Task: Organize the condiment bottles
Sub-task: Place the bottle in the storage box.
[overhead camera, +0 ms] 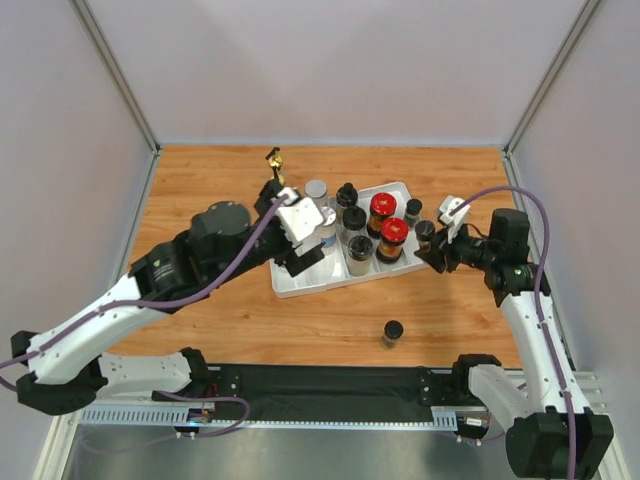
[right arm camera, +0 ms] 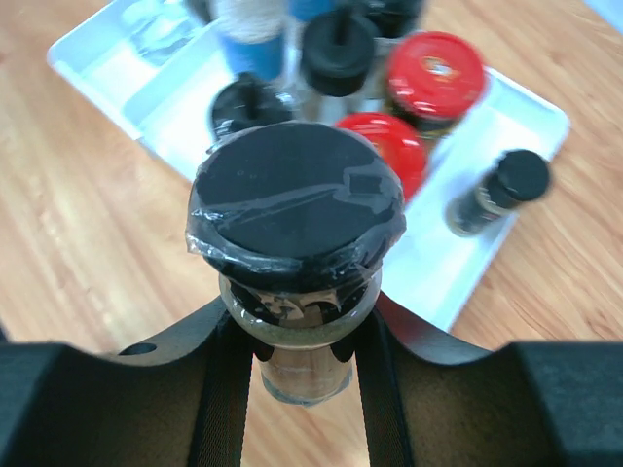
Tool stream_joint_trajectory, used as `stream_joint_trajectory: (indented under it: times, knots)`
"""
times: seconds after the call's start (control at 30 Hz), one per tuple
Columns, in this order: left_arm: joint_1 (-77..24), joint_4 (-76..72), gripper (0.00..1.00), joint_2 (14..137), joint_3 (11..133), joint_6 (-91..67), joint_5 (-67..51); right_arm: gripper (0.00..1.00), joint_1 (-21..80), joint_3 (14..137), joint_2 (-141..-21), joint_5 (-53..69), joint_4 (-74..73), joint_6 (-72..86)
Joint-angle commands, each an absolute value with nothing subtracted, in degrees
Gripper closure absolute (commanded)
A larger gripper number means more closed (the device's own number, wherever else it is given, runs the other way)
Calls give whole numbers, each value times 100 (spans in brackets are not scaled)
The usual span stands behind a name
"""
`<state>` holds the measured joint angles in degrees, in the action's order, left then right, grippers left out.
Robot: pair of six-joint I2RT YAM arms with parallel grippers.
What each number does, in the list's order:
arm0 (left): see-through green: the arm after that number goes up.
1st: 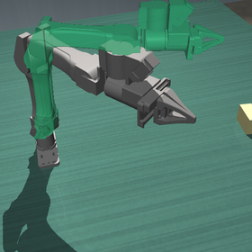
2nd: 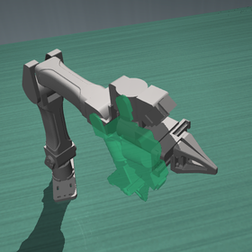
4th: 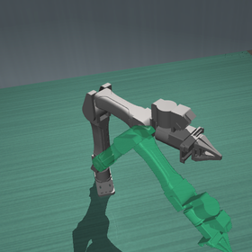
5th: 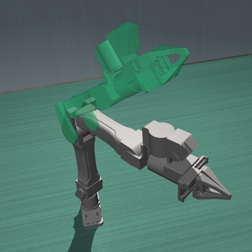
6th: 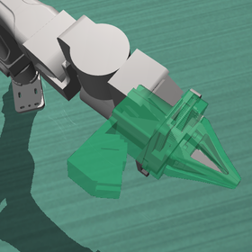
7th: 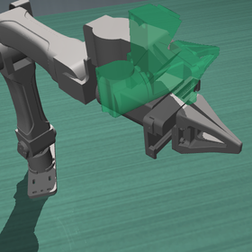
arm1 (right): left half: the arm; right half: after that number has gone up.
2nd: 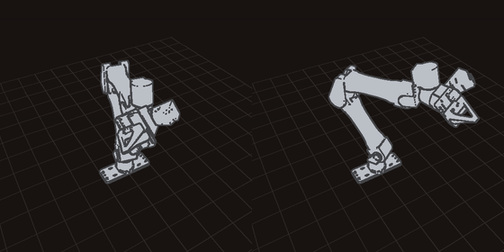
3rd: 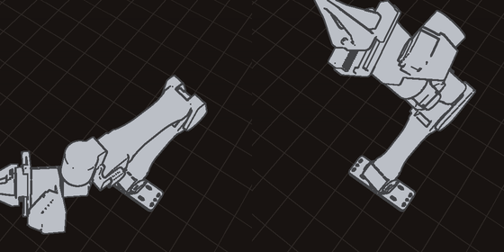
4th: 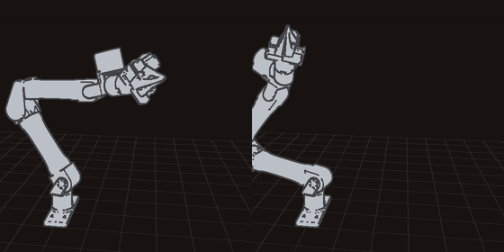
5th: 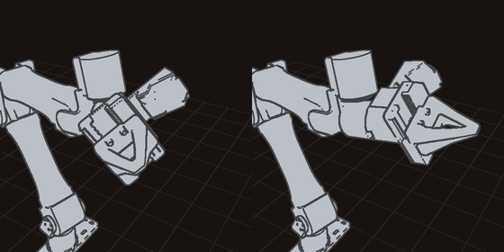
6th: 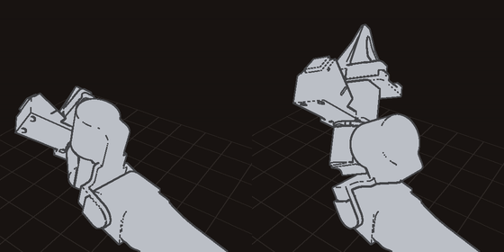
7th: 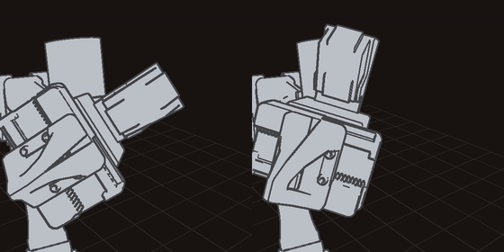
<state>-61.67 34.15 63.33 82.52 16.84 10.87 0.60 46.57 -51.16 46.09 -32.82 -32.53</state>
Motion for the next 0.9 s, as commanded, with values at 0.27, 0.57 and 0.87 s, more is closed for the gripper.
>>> stream_joint_trajectory:
  times: [0.27,0.57,0.87]
  knots:
    - [-6152,2663,0,3176,5776,1547,3480,95,-1310,4237,-6686,5344,403,-1766]
    - [-6152,2768,0,1733,4703,1187,4183,94,-1134,3858,-7663,5230,2030,-1520]
    - [-6144,2646,0,1529,4351,1099,4438,92,-818,3841,-8367,5177,2338,-1942]
